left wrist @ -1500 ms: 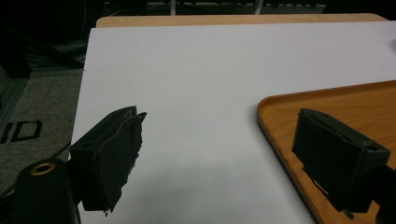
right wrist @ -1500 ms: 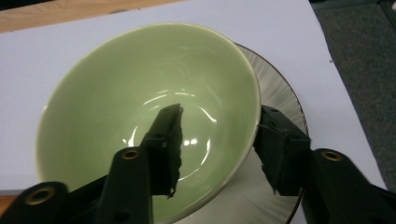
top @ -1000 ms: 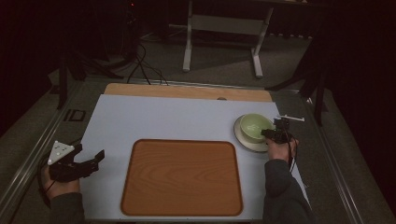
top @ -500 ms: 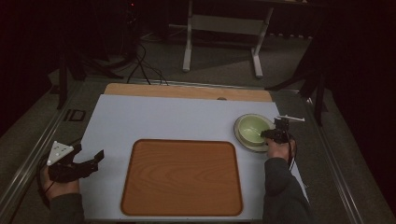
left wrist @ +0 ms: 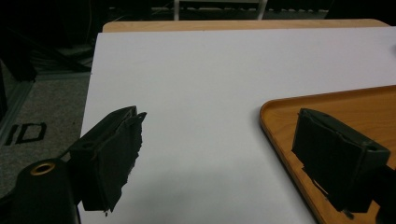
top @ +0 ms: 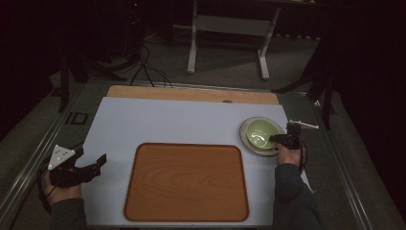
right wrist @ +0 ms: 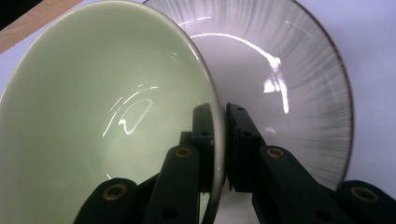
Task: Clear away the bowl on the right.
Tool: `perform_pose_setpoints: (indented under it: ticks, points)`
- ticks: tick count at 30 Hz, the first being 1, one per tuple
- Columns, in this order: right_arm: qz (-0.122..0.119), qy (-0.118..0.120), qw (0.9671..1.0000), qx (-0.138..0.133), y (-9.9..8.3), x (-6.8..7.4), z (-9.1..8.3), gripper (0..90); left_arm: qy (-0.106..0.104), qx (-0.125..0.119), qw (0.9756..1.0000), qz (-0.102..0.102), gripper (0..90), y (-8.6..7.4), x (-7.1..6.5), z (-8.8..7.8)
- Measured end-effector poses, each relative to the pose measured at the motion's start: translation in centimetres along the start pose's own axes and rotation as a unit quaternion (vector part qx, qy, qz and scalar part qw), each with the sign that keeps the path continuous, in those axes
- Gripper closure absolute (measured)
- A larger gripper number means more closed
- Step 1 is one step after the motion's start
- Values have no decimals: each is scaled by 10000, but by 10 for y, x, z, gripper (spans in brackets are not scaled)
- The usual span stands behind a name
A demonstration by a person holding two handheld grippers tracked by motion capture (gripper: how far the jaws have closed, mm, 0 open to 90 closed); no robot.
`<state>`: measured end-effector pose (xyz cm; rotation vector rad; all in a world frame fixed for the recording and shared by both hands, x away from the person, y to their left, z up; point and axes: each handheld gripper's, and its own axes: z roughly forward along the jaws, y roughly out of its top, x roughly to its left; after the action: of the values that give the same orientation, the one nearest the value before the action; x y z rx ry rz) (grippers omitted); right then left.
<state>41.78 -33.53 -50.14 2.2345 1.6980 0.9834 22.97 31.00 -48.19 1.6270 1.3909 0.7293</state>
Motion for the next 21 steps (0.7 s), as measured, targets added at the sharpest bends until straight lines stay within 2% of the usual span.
perform_pose_setpoints:
  ticks: [12,21]
  points:
    - [12,-50,9999,-112,-2,-1,-3,832,1,-2,10000,-18,155,0,1,0]
    - [53,35,9998,-208,-2,0,-9,832,-1,-2,10000,-22,156,0,1,0]
